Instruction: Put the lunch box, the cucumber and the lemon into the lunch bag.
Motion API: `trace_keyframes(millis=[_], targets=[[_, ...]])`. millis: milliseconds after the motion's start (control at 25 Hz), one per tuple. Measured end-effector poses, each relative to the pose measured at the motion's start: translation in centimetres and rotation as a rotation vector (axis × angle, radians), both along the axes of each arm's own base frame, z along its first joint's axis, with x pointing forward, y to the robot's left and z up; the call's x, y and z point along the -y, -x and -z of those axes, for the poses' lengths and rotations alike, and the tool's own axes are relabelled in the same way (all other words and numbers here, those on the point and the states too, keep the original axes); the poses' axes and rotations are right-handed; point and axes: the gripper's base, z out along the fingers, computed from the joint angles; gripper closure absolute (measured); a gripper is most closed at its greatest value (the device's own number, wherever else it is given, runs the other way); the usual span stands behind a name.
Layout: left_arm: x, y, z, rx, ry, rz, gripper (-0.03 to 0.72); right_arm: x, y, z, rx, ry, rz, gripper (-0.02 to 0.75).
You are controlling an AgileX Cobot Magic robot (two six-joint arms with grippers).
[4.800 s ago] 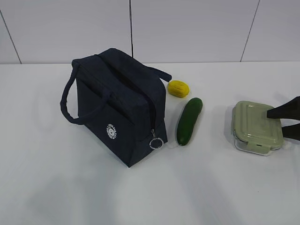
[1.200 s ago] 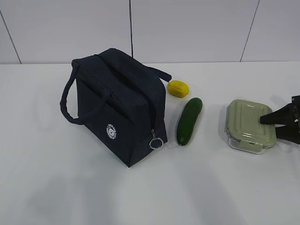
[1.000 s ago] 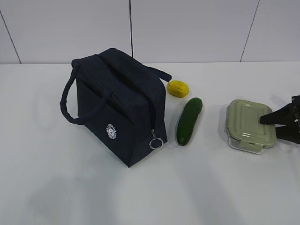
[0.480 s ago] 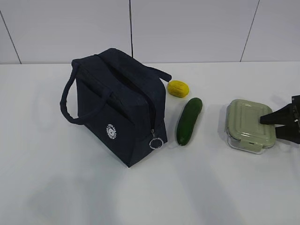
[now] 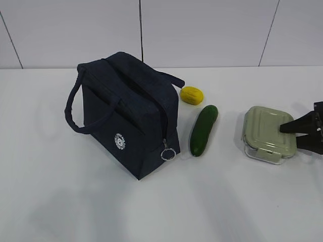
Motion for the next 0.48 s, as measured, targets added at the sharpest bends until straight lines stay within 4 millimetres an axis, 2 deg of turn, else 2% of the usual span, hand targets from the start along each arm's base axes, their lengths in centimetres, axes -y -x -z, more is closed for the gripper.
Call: trace_keyframes(millis=[480], targets=[[0.0, 0.0, 0.0, 0.0, 0.0, 0.0, 0.379, 0.05, -0.11, 0.04, -0.003, -0.004, 0.017, 0.372]])
